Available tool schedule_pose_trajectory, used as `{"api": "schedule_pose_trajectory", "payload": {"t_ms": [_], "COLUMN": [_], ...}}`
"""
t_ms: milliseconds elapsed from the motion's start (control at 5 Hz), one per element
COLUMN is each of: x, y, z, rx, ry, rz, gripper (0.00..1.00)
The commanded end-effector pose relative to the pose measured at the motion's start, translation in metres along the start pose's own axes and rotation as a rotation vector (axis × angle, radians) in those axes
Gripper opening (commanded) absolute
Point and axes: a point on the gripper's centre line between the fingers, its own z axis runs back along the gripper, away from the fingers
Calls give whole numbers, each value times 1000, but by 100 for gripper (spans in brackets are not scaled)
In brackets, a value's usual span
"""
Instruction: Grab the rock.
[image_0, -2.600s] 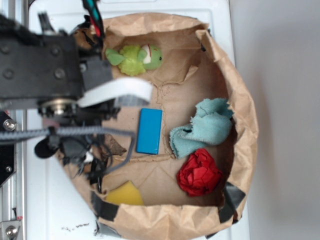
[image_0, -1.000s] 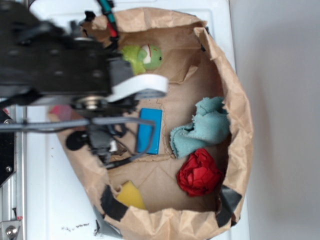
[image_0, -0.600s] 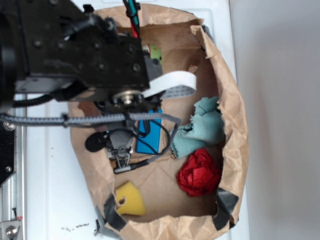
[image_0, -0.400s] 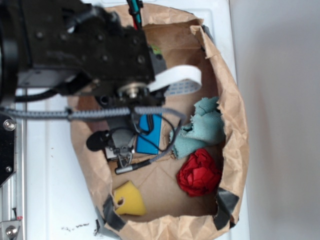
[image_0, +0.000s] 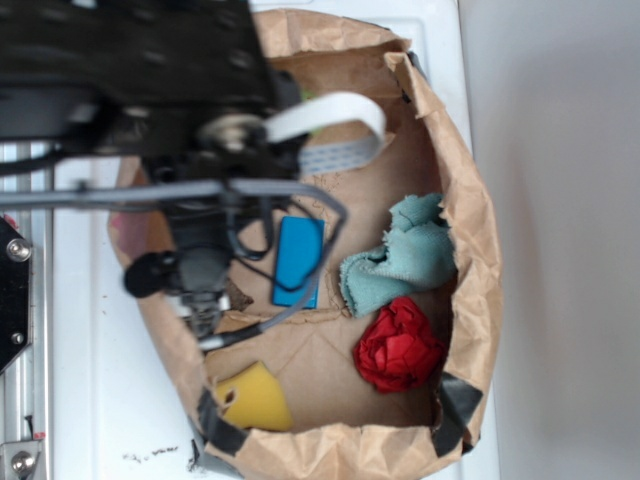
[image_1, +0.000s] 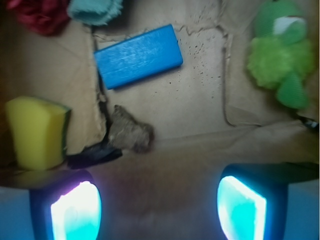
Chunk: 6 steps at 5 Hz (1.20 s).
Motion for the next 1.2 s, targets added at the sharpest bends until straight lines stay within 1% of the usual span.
{"api": "schedule_pose_trajectory", "payload": {"t_ms": [0, 400, 600, 800, 1000], "x": [11, 37, 44, 44, 41], "y": [12, 7, 2, -1, -7], "z": [0, -5, -15, -26, -41], "rx": [59, 89, 121, 145, 154], "ry": [-43, -49, -50, -61, -88], "rz": [63, 132, 138, 120, 78], "gripper": [100, 100, 100, 100, 100]}}
